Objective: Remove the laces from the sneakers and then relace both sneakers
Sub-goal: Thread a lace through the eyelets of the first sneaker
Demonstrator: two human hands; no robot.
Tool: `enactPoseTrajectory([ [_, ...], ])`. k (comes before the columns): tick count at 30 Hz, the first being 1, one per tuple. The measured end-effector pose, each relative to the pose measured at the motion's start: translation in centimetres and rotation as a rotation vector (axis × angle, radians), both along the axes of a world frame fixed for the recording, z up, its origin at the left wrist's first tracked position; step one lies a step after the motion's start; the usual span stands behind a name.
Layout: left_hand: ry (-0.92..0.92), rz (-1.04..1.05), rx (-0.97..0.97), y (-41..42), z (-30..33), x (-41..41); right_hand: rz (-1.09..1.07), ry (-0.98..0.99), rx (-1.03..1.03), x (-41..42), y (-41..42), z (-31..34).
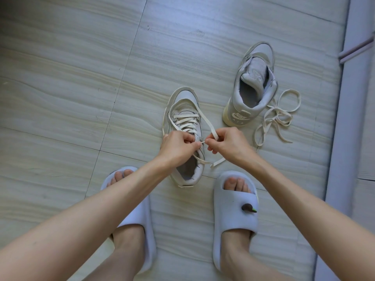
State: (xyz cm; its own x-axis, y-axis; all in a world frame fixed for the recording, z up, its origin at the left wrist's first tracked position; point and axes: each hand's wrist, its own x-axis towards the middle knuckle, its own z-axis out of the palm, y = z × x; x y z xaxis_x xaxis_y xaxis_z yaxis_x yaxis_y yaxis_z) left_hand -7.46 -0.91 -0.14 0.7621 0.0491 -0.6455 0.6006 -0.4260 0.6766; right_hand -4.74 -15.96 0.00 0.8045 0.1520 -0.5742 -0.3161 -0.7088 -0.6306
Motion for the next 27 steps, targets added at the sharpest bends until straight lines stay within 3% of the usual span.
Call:
enactPoseTrajectory([
  [7, -0.113, -0.130, 0.062, 0.6, 0.2, -0.4, 0.080, -0.027, -0.026, -0.1, 0.8, 0.0],
  [13, -0.228, -0.232, 0.143, 1.5, -0.2, -0.8, -0.098, 0.112, 0.135, -0.6, 0.2, -0.4],
  [21, -0.289, -0.312, 0.250, 1.3, -0.7, -0.8, -0.066, 0.127, 0.181, -1.0, -0.1, 0.1],
  [24, -0.317, -0.296, 0.089, 2.6, -0.6, -1.0, -0.345, 0.208, 0.423, -1.3, 0.0, 0.2],
  [27, -0.256, -0.071, -0.120, 4.5, -0.6, -1.6, -0.640, 0.373, 0.797, -1.0, -1.2, 0.4],
])
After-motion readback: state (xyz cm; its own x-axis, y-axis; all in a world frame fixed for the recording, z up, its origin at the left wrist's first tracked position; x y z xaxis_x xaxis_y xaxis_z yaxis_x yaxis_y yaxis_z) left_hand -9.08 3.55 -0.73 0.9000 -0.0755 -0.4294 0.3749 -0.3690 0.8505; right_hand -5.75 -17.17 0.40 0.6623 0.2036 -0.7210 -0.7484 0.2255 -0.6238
